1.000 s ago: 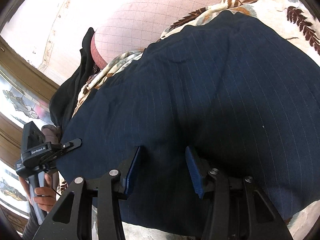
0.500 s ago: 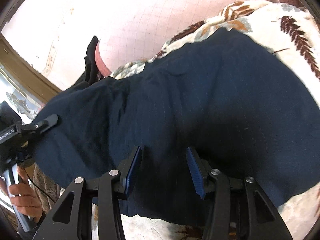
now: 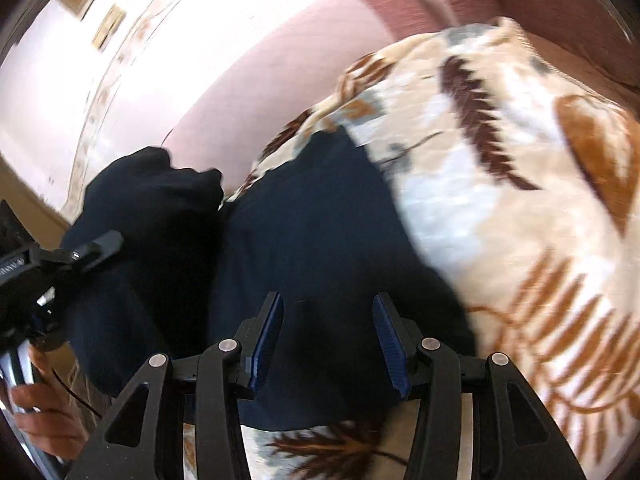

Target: Fold large clothes

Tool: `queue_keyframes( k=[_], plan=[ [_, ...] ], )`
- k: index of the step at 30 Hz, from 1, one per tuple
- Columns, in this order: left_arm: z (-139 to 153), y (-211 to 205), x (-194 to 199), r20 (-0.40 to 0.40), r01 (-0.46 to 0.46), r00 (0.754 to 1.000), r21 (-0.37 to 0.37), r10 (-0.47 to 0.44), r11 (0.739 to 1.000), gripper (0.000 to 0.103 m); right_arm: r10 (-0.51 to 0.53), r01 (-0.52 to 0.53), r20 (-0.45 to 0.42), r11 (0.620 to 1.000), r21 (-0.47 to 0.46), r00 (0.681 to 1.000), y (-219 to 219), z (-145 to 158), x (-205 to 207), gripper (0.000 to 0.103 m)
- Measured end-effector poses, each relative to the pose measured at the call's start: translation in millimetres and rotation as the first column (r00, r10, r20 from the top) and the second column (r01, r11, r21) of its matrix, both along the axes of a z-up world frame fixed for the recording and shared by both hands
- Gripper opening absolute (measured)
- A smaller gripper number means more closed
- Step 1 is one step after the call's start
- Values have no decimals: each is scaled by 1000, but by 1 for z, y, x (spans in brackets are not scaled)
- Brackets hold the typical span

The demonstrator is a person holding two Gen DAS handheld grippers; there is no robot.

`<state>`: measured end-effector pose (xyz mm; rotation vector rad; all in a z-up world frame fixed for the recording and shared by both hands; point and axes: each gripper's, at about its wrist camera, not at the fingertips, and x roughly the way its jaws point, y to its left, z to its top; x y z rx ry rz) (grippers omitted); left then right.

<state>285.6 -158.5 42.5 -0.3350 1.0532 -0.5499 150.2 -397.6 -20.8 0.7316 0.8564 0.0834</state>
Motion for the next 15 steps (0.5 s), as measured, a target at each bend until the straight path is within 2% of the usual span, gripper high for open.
queue_keyframes(
  k=[4, 8, 10, 13, 15],
  plan=[
    [-39, -31, 3, -85, 11, 996, 37, -8, 999, 10, -27, 28, -23, 999, 43, 999, -16, -8, -3, 48],
    [-76, -42, 7, -204, 13, 979, 69, 2, 998, 15, -28, 30, -26, 996, 79, 999, -24, -12, -5, 47],
    [-75, -38, 3, -205, 16, 979, 52, -5, 999, 23, -34, 35, -19, 996, 84, 999, -26, -12, -7, 47],
    [-56, -18, -11, -185, 35, 982, -29, -40, 999, 37, -61, 61, -4, 994, 91, 998, -30, -7, -8, 49],
    [-37, 7, -24, -147, 28, 988, -101, -43, 994, 38, -85, 83, 22, 993, 88, 996, -34, 0, -12, 49]
  ],
)
